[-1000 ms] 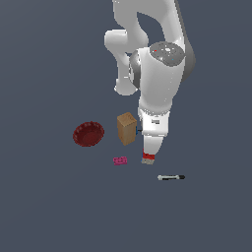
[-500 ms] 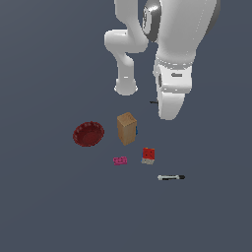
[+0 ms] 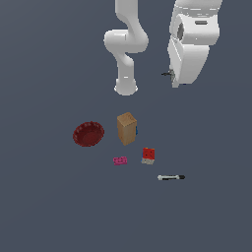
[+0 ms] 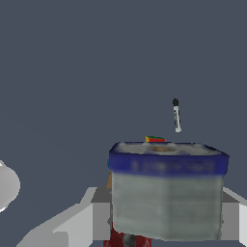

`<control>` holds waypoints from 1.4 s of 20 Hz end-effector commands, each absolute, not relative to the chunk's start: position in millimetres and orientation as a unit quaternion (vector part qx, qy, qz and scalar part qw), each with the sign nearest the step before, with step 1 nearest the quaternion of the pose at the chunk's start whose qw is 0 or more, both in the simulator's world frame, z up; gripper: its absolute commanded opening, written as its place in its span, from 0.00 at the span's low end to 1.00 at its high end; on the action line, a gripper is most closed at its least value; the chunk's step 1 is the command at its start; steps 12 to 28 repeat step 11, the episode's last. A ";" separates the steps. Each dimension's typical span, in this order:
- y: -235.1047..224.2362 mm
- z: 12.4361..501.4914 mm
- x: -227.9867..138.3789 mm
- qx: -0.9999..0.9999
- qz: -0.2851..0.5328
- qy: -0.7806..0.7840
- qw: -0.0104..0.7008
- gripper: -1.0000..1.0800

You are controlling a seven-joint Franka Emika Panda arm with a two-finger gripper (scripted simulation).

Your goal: Pick up a designated object from a clutter of objects.

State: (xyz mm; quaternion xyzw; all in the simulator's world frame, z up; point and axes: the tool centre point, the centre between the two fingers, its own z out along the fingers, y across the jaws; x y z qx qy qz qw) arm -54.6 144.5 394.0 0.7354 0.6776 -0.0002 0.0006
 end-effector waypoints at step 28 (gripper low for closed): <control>157.7 432.4 -70.3 0.736 0.000 0.677 0.000 0.00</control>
